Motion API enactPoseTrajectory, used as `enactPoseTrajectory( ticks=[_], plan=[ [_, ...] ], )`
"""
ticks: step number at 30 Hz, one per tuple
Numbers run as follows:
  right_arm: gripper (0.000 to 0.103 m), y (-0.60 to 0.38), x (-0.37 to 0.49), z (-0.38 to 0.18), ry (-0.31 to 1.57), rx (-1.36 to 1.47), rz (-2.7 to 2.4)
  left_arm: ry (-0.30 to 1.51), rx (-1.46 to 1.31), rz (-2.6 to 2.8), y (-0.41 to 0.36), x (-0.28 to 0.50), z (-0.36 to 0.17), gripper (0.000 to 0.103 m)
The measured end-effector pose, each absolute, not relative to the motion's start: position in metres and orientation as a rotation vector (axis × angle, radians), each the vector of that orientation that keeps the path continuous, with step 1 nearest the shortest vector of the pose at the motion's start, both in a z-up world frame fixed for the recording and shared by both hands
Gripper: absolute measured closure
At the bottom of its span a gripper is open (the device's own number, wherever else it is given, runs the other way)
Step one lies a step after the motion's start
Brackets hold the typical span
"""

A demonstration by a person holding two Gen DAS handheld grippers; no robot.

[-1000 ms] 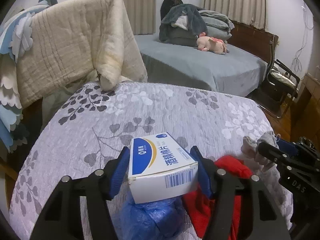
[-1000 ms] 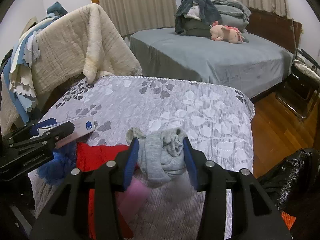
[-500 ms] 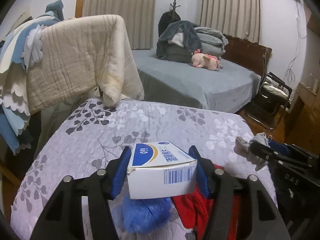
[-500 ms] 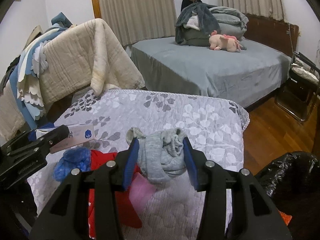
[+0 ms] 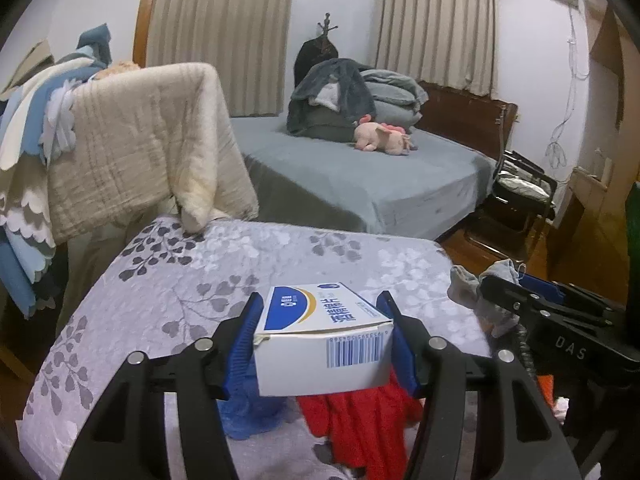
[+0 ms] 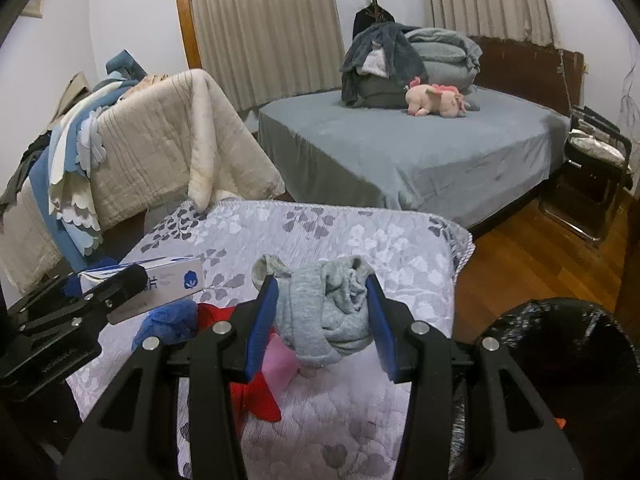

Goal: Collect trash
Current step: 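Carry the box and grey sock over the bin and open both tools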

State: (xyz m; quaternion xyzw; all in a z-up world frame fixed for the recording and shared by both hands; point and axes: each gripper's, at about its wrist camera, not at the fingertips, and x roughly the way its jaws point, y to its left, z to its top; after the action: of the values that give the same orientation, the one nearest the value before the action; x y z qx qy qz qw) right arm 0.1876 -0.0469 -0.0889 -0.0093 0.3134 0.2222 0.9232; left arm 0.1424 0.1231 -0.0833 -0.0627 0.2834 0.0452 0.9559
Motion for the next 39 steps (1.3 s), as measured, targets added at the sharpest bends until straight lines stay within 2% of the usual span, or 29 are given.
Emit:
enactPoseTrajectory(
  ticks=[24,39],
  plan=[
    [0.06,-0.167,0.125,-0.04,0.537,0.019,0.277,0.509,-0.059,-0.117,0.016,0.127,-0.047,0.046],
    [0.06,-0.253,0.092,-0.042,0.527,0.07,0.1,0.515,-0.006,-0.31,-0.069,0.129,-0.043,0.046]
  ],
)
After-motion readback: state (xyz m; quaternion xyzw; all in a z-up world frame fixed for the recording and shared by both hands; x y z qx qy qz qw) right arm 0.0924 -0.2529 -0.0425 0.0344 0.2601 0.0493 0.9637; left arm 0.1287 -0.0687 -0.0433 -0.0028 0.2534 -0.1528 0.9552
